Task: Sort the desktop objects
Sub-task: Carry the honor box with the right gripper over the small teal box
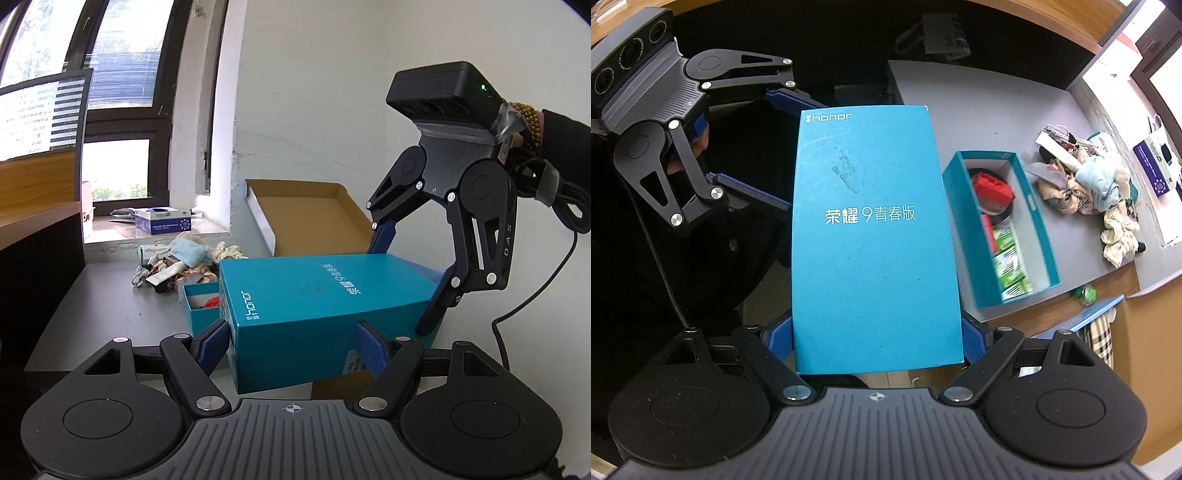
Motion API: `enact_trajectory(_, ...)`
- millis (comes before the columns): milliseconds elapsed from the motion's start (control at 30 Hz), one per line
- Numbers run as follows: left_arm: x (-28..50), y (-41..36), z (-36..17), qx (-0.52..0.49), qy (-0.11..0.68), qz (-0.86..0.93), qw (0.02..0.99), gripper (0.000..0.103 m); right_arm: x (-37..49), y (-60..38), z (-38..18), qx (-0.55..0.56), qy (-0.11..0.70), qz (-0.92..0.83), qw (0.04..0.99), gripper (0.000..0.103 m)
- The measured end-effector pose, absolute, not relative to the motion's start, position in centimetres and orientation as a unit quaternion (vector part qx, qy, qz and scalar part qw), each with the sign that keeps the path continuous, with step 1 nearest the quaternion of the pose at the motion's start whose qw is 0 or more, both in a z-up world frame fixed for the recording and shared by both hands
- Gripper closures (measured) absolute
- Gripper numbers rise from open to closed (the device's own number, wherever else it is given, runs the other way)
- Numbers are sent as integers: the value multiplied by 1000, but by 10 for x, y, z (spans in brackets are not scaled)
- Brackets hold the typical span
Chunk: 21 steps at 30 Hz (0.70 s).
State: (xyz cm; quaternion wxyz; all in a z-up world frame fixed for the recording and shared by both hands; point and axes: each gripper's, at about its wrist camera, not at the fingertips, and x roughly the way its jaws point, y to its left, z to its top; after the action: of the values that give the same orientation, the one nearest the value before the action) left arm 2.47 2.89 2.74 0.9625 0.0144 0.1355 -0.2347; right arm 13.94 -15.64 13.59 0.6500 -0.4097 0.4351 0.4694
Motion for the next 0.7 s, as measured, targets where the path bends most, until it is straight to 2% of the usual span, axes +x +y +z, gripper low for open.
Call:
enact_trajectory(333,6,34,19,13,154,-241,958,26,108,-153,127,-413,434,469,648,13)
enact_trajectory(700,20,36,17,7,155,-231,961,26,115,-149,120,-420,429,471,646,13)
